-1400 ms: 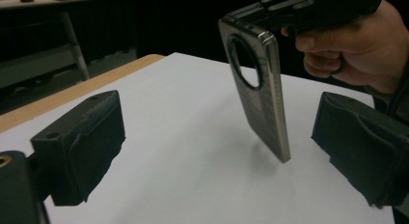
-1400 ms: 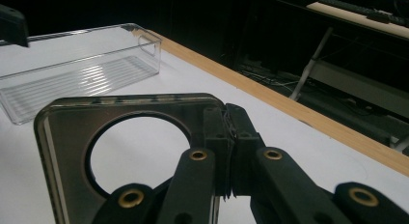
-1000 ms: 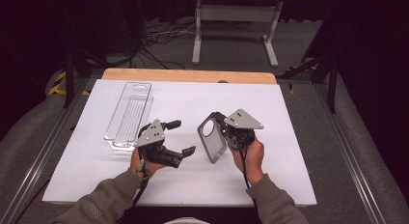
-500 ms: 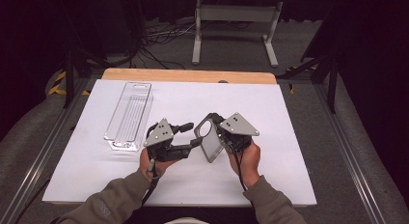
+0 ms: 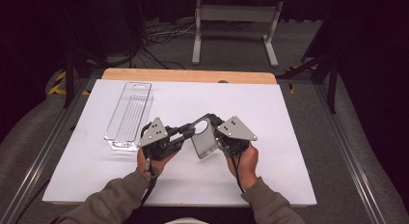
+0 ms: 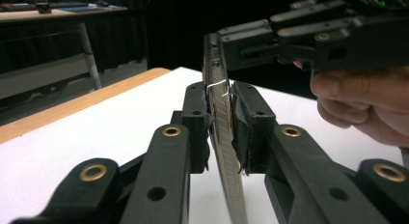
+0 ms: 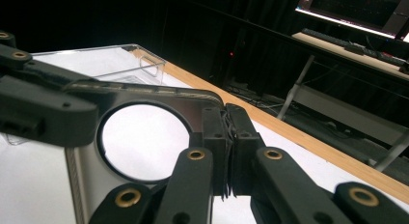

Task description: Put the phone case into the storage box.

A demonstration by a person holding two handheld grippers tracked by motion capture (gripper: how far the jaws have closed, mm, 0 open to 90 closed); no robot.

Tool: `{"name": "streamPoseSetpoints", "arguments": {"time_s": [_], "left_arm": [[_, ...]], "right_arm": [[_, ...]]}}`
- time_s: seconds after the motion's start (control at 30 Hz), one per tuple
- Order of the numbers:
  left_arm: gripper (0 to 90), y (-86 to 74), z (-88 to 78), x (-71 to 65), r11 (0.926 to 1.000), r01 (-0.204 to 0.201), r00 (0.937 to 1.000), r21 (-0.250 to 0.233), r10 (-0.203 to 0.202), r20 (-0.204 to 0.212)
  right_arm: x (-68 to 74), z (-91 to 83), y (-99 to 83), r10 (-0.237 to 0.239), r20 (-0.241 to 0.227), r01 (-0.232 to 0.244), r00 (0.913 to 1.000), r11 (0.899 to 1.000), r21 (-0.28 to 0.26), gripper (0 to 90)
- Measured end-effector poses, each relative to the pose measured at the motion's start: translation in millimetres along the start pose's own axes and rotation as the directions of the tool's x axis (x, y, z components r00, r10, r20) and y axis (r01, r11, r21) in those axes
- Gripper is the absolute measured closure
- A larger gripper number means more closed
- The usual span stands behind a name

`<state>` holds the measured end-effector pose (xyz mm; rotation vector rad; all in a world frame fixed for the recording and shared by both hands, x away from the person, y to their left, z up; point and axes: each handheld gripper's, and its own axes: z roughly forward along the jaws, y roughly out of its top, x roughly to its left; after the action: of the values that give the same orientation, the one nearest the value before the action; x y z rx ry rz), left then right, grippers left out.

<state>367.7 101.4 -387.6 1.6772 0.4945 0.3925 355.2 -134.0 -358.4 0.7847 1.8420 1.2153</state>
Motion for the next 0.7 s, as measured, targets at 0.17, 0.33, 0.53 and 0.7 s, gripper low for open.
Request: {"name": "streamPoseSetpoints", "arguments": {"time_s": [0.17, 0.33, 0.53, 0.7], "left_arm": [[78.5, 1.1, -3.8, 4.1, 1.0, 0.001, 0.9998, 0.009, -0.001, -0.018], [79.4, 1.0, -5.4, 8.6, 1.0, 0.004, 0.9995, 0.0, -0.004, -0.03], [79.7, 3.0, -8.5, 13.1, 0.9991, -0.039, 0.9985, 0.016, 0.04, -0.037], [79.8, 4.3, -9.8, 12.8, 0.997, -0.073, 0.9963, 0.024, 0.074, -0.042]], "right_arm": [[2.4, -1.4, 0.0, 0.002, -0.009, -0.002, 1.0, 1.0, -0.009, 87.7], [4.7, -2.9, -0.1, -0.001, -0.018, 0.0, 0.9998, 1.0, -0.019, 86.9], [6.3, -4.2, -0.3, -0.002, -0.03, 0.001, 0.9996, 0.999, -0.033, 85.8], [7.7, -4.2, -0.8, -0.016, -0.036, 0.015, 0.9992, 0.999, -0.039, 83.8]]}}
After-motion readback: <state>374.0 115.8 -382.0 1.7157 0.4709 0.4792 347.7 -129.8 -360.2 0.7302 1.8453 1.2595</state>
